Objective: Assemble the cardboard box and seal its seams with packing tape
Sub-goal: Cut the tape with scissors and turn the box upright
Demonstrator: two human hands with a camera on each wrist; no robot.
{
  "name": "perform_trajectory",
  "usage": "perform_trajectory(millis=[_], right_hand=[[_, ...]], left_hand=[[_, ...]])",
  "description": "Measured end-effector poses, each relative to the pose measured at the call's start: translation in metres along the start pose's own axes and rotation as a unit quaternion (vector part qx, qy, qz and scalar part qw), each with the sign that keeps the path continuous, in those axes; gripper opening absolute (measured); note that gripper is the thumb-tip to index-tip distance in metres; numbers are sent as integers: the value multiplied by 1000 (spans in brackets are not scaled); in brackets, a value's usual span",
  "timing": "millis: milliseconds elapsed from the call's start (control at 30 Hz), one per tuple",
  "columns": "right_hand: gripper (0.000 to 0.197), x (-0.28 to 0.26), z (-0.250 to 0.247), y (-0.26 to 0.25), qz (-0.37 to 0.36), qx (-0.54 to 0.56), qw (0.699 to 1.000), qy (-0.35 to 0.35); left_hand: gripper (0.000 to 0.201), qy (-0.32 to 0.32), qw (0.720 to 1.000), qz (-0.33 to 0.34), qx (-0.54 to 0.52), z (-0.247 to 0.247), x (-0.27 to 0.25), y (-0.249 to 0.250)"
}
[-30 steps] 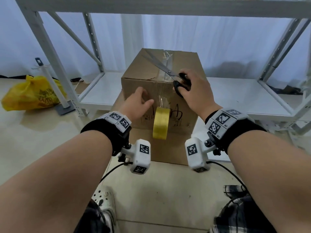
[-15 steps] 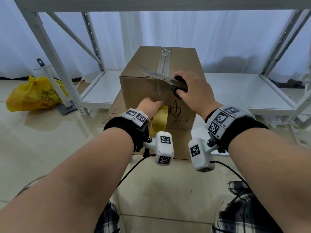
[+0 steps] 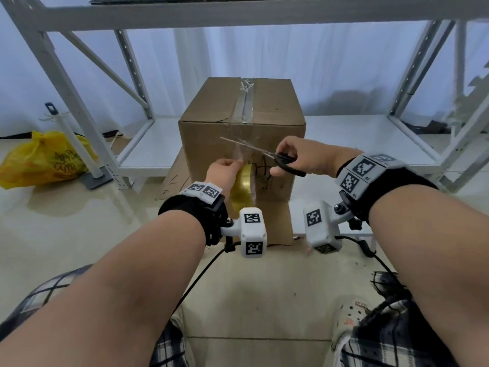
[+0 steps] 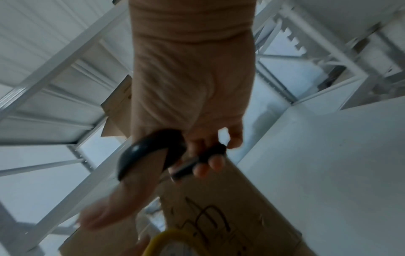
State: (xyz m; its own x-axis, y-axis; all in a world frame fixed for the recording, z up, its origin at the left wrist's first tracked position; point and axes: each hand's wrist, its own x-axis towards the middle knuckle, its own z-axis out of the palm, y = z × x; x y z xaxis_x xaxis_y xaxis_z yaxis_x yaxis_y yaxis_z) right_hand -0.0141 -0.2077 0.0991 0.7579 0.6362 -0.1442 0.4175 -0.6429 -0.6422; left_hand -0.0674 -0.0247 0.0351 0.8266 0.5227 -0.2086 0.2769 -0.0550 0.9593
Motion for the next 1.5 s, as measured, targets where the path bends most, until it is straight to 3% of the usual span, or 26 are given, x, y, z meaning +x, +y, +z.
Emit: perform_trajectory(millis=[100,200,367,900,1100,1300,1500], right_hand=[[49,-13,-9,3,54,-32,997,-43],[44,-24,-17,8,92,-43,995,-18],[52,-30,-22,16,126,-58,990,-18],[39,5,-16,3,97,-45,992,-59],[41,16,-10,1,79,-46,994,-67],[47,19,-12,6,63,-48,995,-65],[36,16,-14,4,47,-52,996,-57]], left_hand=[[11,-1,1000,14,14,-3,-4,6],[12,18,999,10,28,-5,-4,10],[14,38,999,11,35,-2,-4,12],[14,23,999,-3,22,-2,0,8],[9,18,1000,-6,22,-3,-1,9],[18,8,1000,-9,19,-5,-2,10],[14,13,999,-1,30,-4,-2,11]])
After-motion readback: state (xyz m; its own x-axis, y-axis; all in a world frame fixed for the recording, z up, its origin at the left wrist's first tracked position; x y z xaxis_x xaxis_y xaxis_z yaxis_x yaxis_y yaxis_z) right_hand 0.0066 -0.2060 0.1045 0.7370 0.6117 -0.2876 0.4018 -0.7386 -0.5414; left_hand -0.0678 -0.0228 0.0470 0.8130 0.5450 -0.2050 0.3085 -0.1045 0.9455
